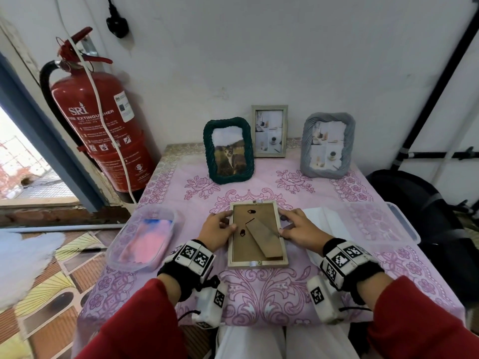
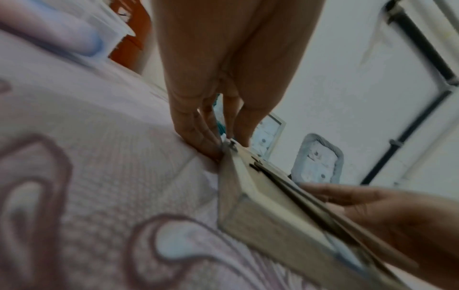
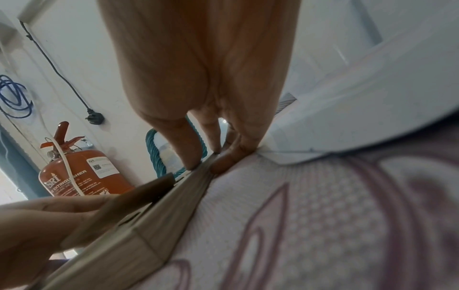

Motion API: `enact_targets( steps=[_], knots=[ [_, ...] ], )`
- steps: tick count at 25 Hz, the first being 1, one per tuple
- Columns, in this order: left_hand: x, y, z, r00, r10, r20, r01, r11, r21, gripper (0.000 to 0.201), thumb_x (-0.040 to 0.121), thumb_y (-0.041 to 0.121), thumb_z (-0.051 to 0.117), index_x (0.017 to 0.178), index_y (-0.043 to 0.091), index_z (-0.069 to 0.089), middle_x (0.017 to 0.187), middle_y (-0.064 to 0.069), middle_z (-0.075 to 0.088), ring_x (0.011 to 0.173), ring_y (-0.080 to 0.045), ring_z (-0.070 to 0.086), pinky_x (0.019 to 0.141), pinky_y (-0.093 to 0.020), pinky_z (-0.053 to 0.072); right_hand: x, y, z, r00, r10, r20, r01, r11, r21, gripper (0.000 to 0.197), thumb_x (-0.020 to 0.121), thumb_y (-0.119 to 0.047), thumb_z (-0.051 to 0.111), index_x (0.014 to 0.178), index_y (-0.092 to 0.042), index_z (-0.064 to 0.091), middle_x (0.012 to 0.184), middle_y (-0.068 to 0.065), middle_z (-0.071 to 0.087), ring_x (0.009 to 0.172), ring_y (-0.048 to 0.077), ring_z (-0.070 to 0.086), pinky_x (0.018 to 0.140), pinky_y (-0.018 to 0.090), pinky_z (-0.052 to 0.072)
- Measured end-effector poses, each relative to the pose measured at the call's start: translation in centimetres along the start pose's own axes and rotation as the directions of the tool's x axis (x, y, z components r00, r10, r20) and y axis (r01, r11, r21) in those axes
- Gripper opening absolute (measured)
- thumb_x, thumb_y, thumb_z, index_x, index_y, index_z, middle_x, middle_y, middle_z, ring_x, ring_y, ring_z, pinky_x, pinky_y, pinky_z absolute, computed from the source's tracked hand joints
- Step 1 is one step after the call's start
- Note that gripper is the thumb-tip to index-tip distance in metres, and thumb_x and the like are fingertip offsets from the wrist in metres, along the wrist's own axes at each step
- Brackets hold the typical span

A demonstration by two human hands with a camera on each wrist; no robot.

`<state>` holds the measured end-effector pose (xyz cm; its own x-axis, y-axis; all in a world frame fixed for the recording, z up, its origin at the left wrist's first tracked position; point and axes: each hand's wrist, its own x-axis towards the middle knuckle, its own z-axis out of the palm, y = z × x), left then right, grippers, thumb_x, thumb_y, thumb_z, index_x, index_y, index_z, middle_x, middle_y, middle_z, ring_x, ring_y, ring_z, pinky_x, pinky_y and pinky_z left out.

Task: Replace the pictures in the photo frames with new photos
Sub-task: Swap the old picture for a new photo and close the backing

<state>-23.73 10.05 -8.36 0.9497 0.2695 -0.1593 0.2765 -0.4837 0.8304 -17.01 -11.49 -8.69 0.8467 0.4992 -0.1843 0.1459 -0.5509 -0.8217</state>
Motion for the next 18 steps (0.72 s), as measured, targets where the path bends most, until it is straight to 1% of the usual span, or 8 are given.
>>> enact_targets(
  steps=[1,3,5,7,9,12,15,18],
  knots=[
    [0.1,-0.2,-0.4,0.999,-0.005,0.047,0.008,0.998,-0.069,0.050,0.089,0.000,0.056,0.137,0.001,0.042,0.099,-0.010,0.054,0.085,-0.021,0.052,0.097,-0.032,0.044,-0.1,0.0,0.0,1.000,-0.005,0.004,0.005,1.000,0.002,0.059,0.088,-0.004,0.057,0.142,-0.016,0.036,0.113,0.008,0.031,0.102,0.028,0.056,0.092,0.025,0.043],
    [0.3,-0.8,-1.0,0.991,-0.012,0.130,0.034,0.985,-0.169,0.052,0.088,-0.010,0.051,0.138,-0.002,0.038,0.076,-0.001,0.044,0.071,-0.012,0.042,0.085,-0.022,0.041,-0.2,0.0,-0.1,1.000,-0.014,0.010,0.014,1.000,0.007,0.059,0.089,-0.006,0.059,0.142,-0.016,0.036,0.113,0.008,0.032,0.091,0.022,0.058,0.087,0.021,0.044],
    [0.3,-1.3,-1.3,0.988,-0.011,0.152,0.039,0.983,-0.179,0.055,0.086,-0.011,0.054,0.138,-0.001,0.038,0.075,0.001,0.042,0.071,-0.007,0.042,0.073,-0.009,0.043,-0.4,-0.1,0.0,1.000,-0.018,-0.003,0.018,1.000,0.007,0.060,0.088,-0.005,0.059,0.142,-0.014,0.035,0.115,0.009,0.033,0.089,0.020,0.058,0.087,0.022,0.044],
    [0.3,-1.4,-1.4,0.990,0.005,0.141,0.022,0.982,-0.187,0.056,0.085,-0.010,0.057,0.137,-0.001,0.039,0.082,0.003,0.047,0.073,-0.003,0.047,0.065,-0.003,0.045,-0.3,-0.3,0.2,1.000,-0.007,-0.025,0.007,1.000,-0.001,0.061,0.088,-0.003,0.059,0.143,-0.012,0.034,0.122,0.014,0.034,0.091,0.022,0.057,0.088,0.023,0.044],
    [0.3,-1.4,-1.4,0.991,0.022,0.135,0.004,0.982,-0.190,0.056,0.084,-0.009,0.058,0.137,-0.002,0.039,0.083,0.004,0.048,0.073,-0.003,0.048,0.067,-0.003,0.045,-0.2,-0.6,0.3,0.999,0.020,-0.044,-0.020,1.000,0.014,0.061,0.085,-0.001,0.061,0.140,-0.008,0.036,0.129,0.018,0.034,0.096,0.024,0.056,0.088,0.025,0.045],
    [0.3,-1.2,-1.3,0.990,0.022,0.138,0.004,0.982,-0.187,0.054,0.084,-0.010,0.058,0.135,-0.004,0.041,0.081,0.003,0.045,0.070,-0.007,0.046,0.073,-0.015,0.048,0.3,-0.9,0.1,0.996,0.061,-0.066,-0.059,0.997,0.040,0.060,0.080,0.003,0.065,0.134,-0.001,0.040,0.127,0.018,0.040,0.104,0.028,0.054,0.083,0.028,0.048],
    [0.8,-0.8,-1.4,0.990,0.008,0.144,0.016,0.986,-0.164,0.050,0.083,-0.011,0.058,0.130,-0.005,0.043,0.077,0.003,0.042,0.058,-0.002,0.046,0.061,-0.011,0.046,0.6,-1.0,0.0,0.995,0.077,-0.070,-0.073,0.996,0.060,0.061,0.077,0.003,0.068,0.131,0.001,0.041,0.112,0.011,0.044,0.098,0.019,0.048,0.075,0.023,0.045],
    [1.0,-0.6,-1.4,0.988,-0.015,0.153,0.044,0.981,-0.188,0.046,0.082,-0.014,0.057,0.125,-0.006,0.043,0.073,0.003,0.039,0.039,0.005,0.042,0.055,-0.008,0.046,0.9,-0.6,-0.1,0.992,0.085,-0.095,-0.078,0.995,0.066,0.061,0.074,0.001,0.072,0.128,-0.003,0.043,0.107,0.009,0.046,0.102,0.017,0.047,0.086,0.030,0.044]
  ],
)
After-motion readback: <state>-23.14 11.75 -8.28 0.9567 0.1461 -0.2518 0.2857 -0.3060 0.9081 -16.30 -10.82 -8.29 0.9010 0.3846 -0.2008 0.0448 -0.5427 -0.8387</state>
